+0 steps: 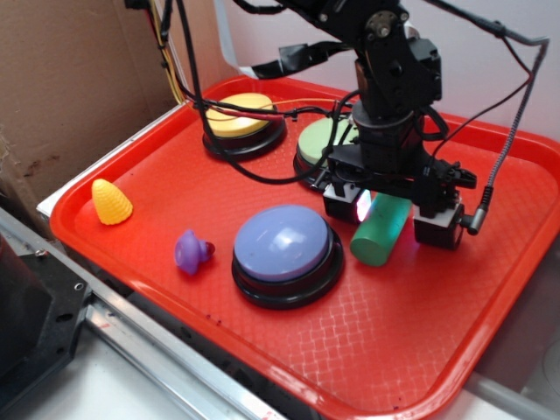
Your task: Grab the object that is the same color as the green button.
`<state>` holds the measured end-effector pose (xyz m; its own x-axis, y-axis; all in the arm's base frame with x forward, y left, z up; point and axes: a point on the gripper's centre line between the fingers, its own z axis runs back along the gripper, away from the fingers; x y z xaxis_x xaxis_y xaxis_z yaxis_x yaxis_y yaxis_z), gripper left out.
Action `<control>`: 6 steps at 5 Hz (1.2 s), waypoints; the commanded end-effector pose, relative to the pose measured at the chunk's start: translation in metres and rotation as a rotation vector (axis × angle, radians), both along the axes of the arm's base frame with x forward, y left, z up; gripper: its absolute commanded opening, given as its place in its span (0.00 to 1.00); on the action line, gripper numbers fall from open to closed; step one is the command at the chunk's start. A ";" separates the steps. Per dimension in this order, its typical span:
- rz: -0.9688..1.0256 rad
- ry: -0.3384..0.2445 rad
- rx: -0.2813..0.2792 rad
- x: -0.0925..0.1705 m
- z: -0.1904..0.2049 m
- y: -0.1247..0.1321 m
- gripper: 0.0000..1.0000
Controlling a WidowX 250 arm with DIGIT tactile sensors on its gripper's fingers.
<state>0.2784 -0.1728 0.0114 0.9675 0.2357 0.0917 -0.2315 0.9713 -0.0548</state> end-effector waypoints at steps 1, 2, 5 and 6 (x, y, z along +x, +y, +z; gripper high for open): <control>0.072 -0.013 0.019 0.011 0.016 0.004 0.00; 0.046 -0.014 0.000 0.013 0.043 0.017 0.00; -0.214 0.023 0.008 -0.002 0.145 0.103 0.00; -0.188 0.012 -0.027 -0.021 0.159 0.133 0.00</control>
